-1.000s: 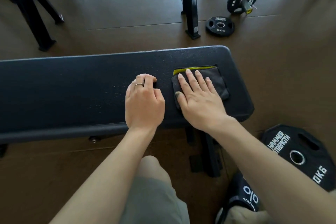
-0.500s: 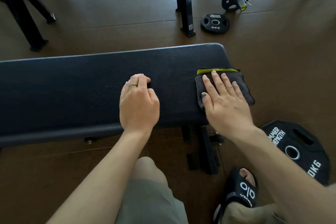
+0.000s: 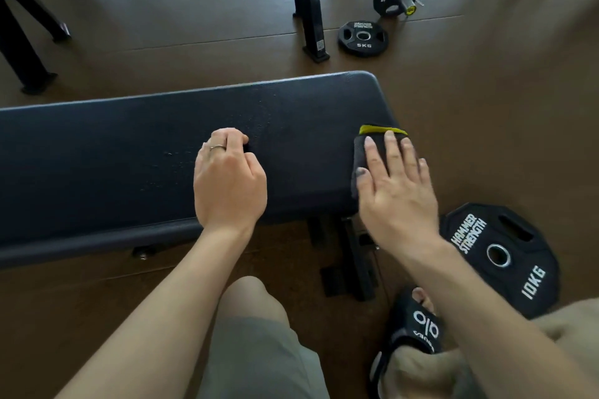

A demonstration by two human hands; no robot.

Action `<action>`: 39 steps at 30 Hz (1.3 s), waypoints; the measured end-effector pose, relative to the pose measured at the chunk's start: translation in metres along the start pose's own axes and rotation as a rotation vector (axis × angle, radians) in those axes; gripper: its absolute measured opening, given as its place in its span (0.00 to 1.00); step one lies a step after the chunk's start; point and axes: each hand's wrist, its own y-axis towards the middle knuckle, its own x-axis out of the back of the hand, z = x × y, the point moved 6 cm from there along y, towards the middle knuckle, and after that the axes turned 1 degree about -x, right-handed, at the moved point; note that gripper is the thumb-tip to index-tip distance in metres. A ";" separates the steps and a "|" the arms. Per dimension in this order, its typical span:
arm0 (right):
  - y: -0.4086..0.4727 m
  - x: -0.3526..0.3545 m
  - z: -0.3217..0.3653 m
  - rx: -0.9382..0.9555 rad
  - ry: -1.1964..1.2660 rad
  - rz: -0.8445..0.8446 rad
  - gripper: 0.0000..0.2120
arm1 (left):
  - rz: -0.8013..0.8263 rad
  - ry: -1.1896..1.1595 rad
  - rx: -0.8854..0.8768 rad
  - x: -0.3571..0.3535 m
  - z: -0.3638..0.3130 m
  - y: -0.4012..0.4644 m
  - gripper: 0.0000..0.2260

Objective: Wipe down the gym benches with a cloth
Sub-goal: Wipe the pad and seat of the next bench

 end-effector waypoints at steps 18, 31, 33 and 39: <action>-0.039 -0.014 0.082 0.187 0.032 -0.017 0.31 | 0.001 0.014 -0.012 0.002 0.000 -0.002 0.13; -0.008 -0.020 0.123 0.285 0.030 0.046 0.30 | -0.011 0.028 -0.015 0.000 -0.002 0.000 0.14; -0.005 -0.020 0.124 0.365 0.027 0.041 0.30 | -0.005 0.021 -0.008 0.000 -0.002 0.000 0.14; 0.008 -0.001 0.015 0.092 -0.020 -0.041 0.31 | 0.012 0.013 0.013 0.001 -0.002 -0.002 0.16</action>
